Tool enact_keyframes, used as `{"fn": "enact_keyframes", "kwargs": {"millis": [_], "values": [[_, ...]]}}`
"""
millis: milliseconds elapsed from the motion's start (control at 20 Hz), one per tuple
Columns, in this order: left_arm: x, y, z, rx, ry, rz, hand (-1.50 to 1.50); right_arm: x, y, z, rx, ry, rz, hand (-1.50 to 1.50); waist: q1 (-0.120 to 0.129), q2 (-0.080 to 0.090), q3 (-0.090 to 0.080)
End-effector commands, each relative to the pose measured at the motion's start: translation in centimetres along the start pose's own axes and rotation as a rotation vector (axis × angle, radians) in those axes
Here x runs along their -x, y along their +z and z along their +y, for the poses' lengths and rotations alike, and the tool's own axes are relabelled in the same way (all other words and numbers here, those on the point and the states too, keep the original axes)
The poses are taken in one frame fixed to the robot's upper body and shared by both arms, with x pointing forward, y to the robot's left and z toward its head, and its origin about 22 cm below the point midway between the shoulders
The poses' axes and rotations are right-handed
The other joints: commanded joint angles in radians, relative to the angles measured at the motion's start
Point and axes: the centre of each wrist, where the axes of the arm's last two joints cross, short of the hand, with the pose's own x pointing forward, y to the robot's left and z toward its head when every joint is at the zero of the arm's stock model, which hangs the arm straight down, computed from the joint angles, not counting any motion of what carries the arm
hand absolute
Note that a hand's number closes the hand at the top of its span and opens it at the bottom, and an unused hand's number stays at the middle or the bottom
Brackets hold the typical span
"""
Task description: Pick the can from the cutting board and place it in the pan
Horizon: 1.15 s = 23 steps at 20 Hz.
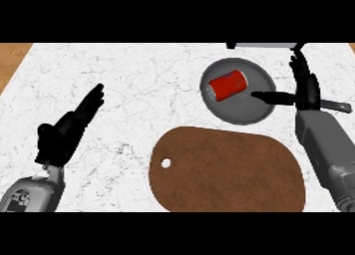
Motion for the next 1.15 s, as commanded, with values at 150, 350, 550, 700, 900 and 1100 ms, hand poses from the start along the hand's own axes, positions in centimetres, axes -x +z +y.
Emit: {"fn": "enact_keyframes", "kwargs": {"millis": [150, 350, 550, 700, 900, 1100], "values": [[1.5, 0.0, -0.5, -0.012, -0.004, 0.009, 0.0, 4.0, 3.2, -3.5, -0.015, -0.063, -0.121, -1.5, -0.024, -0.01, -0.002], [1.3, 1.0, -0.3, -0.045, 0.006, 0.014, 0.0, 4.5, 4.5, -2.9, -0.054, -0.092, -0.132, -1.5, -0.035, -0.018, -0.003], [1.0, 0.3, 0.0, -0.029, 0.012, 0.035, 0.0, 5.6, 6.3, -4.2, -0.059, -0.106, -0.136, -1.5, -0.036, -0.017, -0.003], [-0.8, 0.4, 0.3, -0.034, 0.0, 0.019, 0.0, 8.1, 10.0, -4.4, -0.066, -0.084, -0.127, -1.5, -0.038, -0.018, -0.003], [0.5, 1.1, 1.8, -0.031, -0.004, 0.024, 0.0, 8.3, 11.8, -3.7, -0.068, -0.106, -0.153, -1.5, -0.036, -0.017, -0.003], [0.7, 1.1, 0.7, -0.049, 0.009, 0.03, 0.0, 7.7, 11.8, -3.4, -0.028, -0.06, -0.149, -1.5, -0.034, -0.017, -0.003]]}}
